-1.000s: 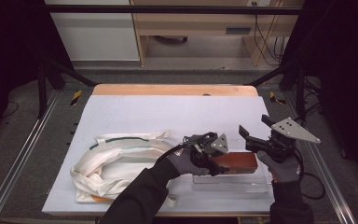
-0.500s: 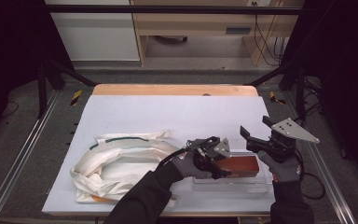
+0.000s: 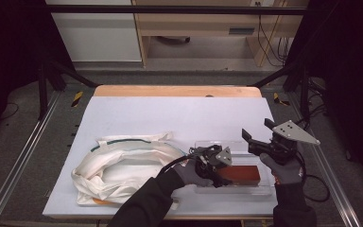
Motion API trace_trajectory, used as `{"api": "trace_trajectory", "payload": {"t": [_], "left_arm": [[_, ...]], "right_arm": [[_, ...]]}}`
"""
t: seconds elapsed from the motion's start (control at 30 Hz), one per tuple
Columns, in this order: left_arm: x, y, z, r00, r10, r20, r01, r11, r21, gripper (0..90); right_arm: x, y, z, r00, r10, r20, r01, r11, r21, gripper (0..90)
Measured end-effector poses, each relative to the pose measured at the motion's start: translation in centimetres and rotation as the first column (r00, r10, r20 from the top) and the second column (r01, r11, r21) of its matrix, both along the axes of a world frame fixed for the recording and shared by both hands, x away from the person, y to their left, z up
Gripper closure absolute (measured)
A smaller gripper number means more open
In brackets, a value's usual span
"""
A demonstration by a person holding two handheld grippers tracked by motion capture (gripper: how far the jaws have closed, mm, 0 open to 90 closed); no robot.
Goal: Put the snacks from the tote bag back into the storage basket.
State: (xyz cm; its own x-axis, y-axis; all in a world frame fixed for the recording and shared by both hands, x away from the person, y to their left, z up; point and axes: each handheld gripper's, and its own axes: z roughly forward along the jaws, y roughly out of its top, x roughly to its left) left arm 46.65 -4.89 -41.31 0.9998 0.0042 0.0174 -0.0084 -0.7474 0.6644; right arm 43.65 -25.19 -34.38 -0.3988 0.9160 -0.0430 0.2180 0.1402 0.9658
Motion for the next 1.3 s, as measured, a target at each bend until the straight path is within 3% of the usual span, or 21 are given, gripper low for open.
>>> {"api": "trace_trajectory", "payload": {"t": [0.4, 0.57, 0.97, 1.3], "left_arm": [[0.2, 0.1, 0.1, 0.9999, 0.013, 0.005, -0.013, 0.9999, -0.010, 42.6], [0.5, -0.1, 0.0, 0.9994, 0.019, 0.030, -0.019, 0.9997, 0.014, 42.7], [0.6, -0.7, -0.6, 0.9989, 0.018, 0.043, -0.020, 0.9991, 0.037, 42.7], [0.6, -1.1, -0.8, 0.9992, 0.025, 0.032, -0.027, 0.9980, 0.057, 42.4]], "right_arm": [[0.2, 0.3, -0.4, 1.0000, 0.005, -0.007, -0.006, 1.000, -0.017, 16.3], [0.2, 0.4, -0.4, 0.9999, 0.007, -0.009, -0.007, 1.000, -0.018, 16.2], [0.1, 0.4, -0.3, 0.9999, 0.007, -0.008, -0.007, 1.000, -0.021, 16.1], [0.1, 0.4, -0.3, 1.0000, 0.006, -0.006, -0.006, 1.000, -0.017, 16.1]]}}
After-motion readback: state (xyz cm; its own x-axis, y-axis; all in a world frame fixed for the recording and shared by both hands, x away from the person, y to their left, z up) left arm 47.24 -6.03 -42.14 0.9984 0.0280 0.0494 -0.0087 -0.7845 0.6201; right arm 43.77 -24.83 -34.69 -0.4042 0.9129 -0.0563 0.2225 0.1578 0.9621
